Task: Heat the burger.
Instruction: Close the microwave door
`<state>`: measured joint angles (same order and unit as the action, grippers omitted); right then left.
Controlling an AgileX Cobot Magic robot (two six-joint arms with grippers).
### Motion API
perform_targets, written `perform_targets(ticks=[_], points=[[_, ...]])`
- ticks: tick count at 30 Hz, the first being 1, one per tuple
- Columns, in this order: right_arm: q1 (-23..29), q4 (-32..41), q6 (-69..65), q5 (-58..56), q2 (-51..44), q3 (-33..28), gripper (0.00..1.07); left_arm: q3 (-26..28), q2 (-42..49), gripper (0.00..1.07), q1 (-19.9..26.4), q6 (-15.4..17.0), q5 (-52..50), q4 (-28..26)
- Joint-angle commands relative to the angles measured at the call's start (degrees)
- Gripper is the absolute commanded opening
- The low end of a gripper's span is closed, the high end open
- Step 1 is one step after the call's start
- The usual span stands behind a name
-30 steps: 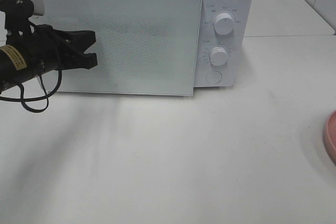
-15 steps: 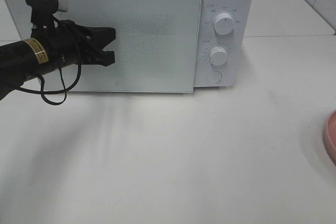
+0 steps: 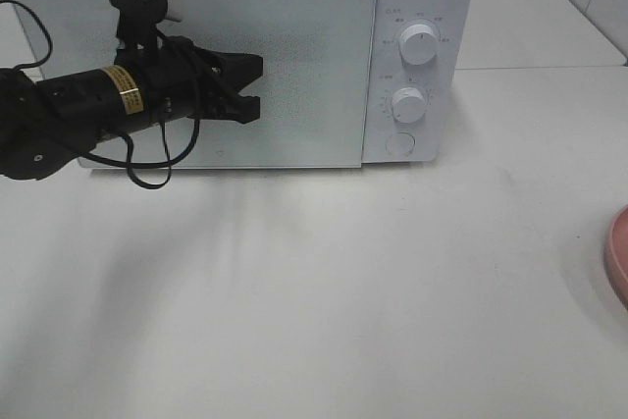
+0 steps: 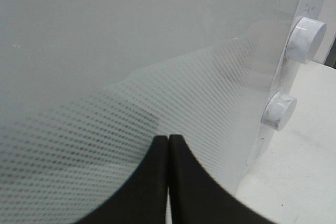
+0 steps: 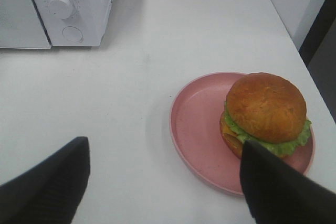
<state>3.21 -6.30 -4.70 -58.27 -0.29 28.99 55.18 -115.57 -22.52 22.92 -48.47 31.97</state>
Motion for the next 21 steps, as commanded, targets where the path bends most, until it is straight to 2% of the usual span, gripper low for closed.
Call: perform_targets(ticks=[1,10,21], points=[[-0.40,-0.06,0.11,0.46,-1.43,-0.06,0.76,5.96,-2.35,0.00,0.29,-0.29,1.09,-8.48],[-0.40,-0.06,0.11,0.46,-1.43,-0.06,0.76,15.64,-6.76,0.00,-3.21,-0.34,5.56,-10.89],[-0.40,-0.06,0.11,0.46,-1.43,-0.06,0.76,23.38,-9.97,0.00,-4.98,-0.34,9.85,-14.78]])
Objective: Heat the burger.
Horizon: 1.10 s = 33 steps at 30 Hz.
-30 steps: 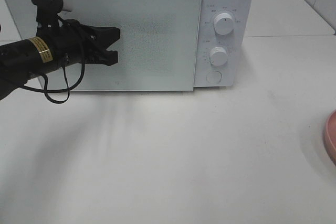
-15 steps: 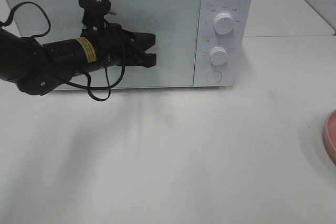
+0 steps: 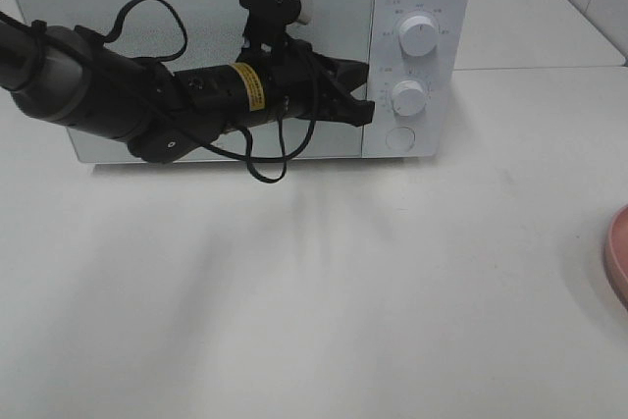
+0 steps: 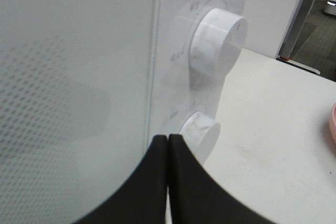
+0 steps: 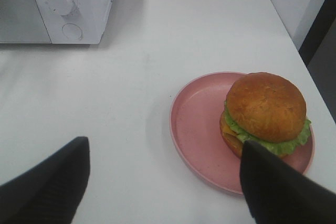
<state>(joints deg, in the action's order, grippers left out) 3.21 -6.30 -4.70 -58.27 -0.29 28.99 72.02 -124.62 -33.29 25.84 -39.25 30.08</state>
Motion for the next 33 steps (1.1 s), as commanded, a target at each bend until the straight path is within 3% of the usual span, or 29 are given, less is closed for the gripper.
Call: perform_targets(ticks=[1,6,11,12,13,14,16,20,24,27,28,31,33], points=[[-0.40,-0.06,0.11,0.46,-1.43,-0.06,0.76,6.53,-0.92,0.00,5.79,-3.27,0.63,-12.89],[-0.40,-0.06,0.11,0.46,-1.43,-0.06,0.76,6.88,-0.11,0.00,5.79,-2.81,0.63,-10.94],[-0.40,-0.06,0.11,0.46,-1.43,-0.06,0.76,6.59,0.80,0.00,4.87,2.12,1.32,-2.52],[-0.40,-0.06,0.11,0.46,-1.43,-0.06,0.76,6.59,0.80,0.00,4.87,2.12,1.32,-2.52],[-0.40,-0.06,0.11,0.46,-1.43,-0.06,0.76,6.30,0.80,0.00,4.47,4.70,1.32,-1.32],[-0.40,-0.06,0.11,0.46,-1.43,-0.06,0.76,6.30,0.80,0.00,4.47,4.70,1.32,-1.32],[-0.40,-0.06,0.11,0.46,-1.43,-0.06,0.76,5.73,0.86,0.00,3.15,7.96,1.72,0.06],[-0.40,-0.06,0.11,0.46,-1.43,-0.06,0.76,5.10,1.55,0.00,1.66,9.34,4.35,1.72],[-0.40,-0.06,0.11,0.46,-1.43,-0.06,0.76,0.57,5.33,0.00,-0.52,6.42,7.16,1.43],[-0.40,-0.06,0.11,0.46,-1.43,-0.06,0.76,-2.69,7.68,0.00,-0.97,4.76,7.22,-1.60],[-0.40,-0.06,0.11,0.46,-1.43,-0.06,0.76,-5.04,9.22,0.00,-1.15,2.23,7.22,-5.10],[-0.40,-0.06,0.11,0.46,-1.43,-0.06,0.76,-6.42,10.14,0.00,-1.32,0.52,7.22,-7.05],[-0.40,-0.06,0.11,0.46,-1.43,-0.06,0.76,-11.86,14.09,0.00,-1.83,-6.13,7.28,-14.61]])
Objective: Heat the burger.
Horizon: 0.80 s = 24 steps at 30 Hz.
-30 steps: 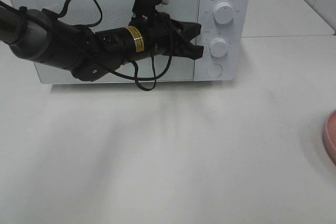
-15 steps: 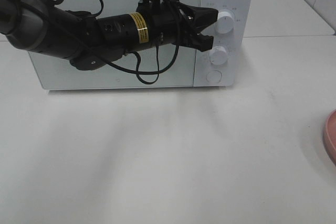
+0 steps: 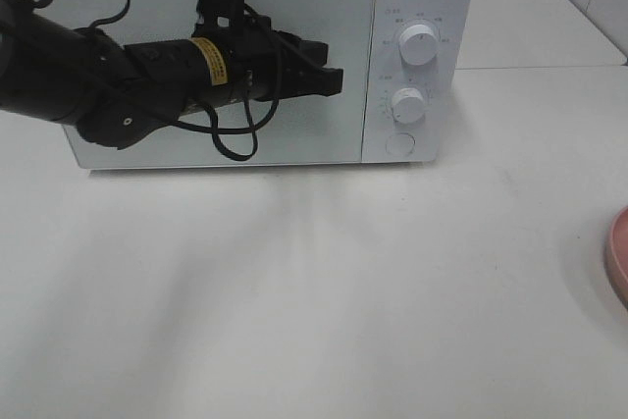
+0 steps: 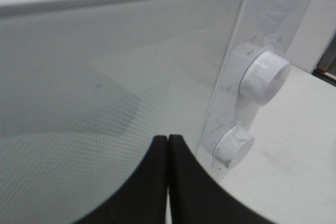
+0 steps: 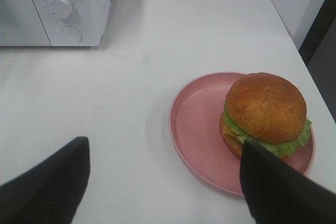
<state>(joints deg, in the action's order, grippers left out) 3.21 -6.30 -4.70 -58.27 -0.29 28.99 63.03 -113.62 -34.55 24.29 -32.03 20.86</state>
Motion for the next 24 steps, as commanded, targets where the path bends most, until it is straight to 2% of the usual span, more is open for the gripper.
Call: perform_targets(ticks=[1,2,4,5,6,7,8,9,10,11,13,14,16,17,18,23,24], points=[[-0.40,-0.06,0.11,0.46,-1.43,-0.06,0.76,-2.86,3.09,0.00,-0.57,-4.58,0.06,-5.39],[-0.40,-0.06,0.11,0.46,-1.43,-0.06,0.76,-5.39,5.50,0.02,-0.97,-6.93,1.26,-9.28],[-0.40,-0.06,0.11,0.46,-1.43,-0.06,0.76,-6.07,6.53,0.05,-0.97,-7.73,2.52,-10.54],[-0.40,-0.06,0.11,0.46,-1.43,-0.06,0.76,-7.33,8.88,0.17,-0.97,-8.14,6.82,-12.20],[-0.40,-0.06,0.11,0.46,-1.43,-0.06,0.76,-7.33,8.88,0.17,-0.97,-8.14,6.82,-12.20],[-0.40,-0.06,0.11,0.46,-1.43,-0.06,0.76,-7.91,9.85,0.25,-0.97,-8.14,9.40,-12.61],[-0.40,-0.06,0.11,0.46,-1.43,-0.06,0.76,-8.77,12.38,0.43,-0.97,-8.14,14.27,-12.49],[-0.40,-0.06,0.11,0.46,-1.43,-0.06,0.76,-8.77,12.38,0.43,-0.97,-8.14,14.27,-12.49],[-0.40,-0.06,0.11,0.46,-1.43,-0.06,0.76,-9.28,14.38,0.63,-0.97,-8.08,18.85,-12.43],[-0.40,-0.06,0.11,0.46,-1.43,-0.06,0.76,-9.28,14.38,0.63,-0.97,-8.08,18.85,-12.43],[-0.40,-0.06,0.11,0.46,-1.43,-0.06,0.76,-9.28,17.36,0.87,-0.97,-8.02,27.96,-12.32],[-0.40,-0.06,0.11,0.46,-1.43,-0.06,0.76,-9.28,17.36,0.87,-0.97,-8.02,27.96,-12.32],[-0.40,-0.06,0.11,0.46,-1.43,-0.06,0.76,-9.28,20.63,0.94,-0.97,-8.02,37.18,-12.32],[-0.40,-0.06,0.11,0.46,-1.43,-0.06,0.76,-9.28,20.63,0.94,-0.97,-8.02,37.18,-12.32],[-0.40,-0.06,0.11,0.46,-1.43,-0.06,0.76,-9.28,22.52,0.94,-0.97,-8.02,42.97,-12.32],[-0.40,-0.06,0.11,0.46,-1.43,-0.06,0.76,-9.28,26.41,0.94,-0.97,-8.02,54.03,-12.03],[-0.40,-0.06,0.11,0.46,-1.43,-0.06,0.76,-9.28,28.07,0.94,-0.97,-8.08,59.53,-11.40]])
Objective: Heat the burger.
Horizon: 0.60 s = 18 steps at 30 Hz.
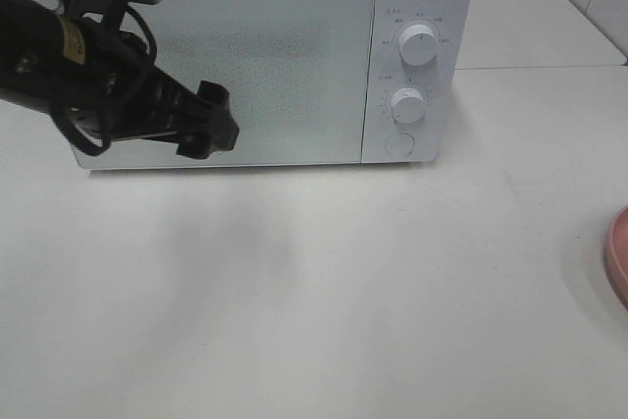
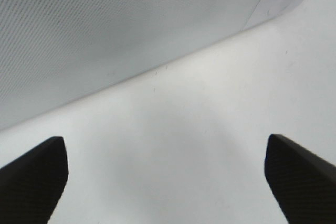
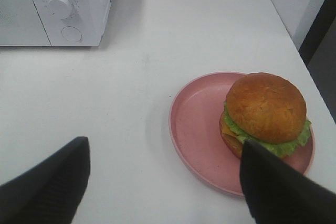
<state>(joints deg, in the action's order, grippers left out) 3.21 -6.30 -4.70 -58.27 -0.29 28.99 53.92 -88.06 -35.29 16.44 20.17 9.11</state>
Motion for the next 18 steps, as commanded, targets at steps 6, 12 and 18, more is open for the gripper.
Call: perform_targets(ticks=[6,12,18], points=[[-0.40,-0.06,0.11,0.46,-1.43,-0.06,0.76,-0.17,7.45,0.94,-0.23,-0.23,21.14,1.03],[-0.40,-0.06,0.11,0.46,-1.43,-0.06,0.76,-0.17,11.06,0.94,-0.23,-0.34,32.54,2.64],[-0.40,-0.06,0.11,0.46,-1.43,-0.06,0.76,-0.17,14.32,0.94,3.84,-0.23,39.88,2.23]])
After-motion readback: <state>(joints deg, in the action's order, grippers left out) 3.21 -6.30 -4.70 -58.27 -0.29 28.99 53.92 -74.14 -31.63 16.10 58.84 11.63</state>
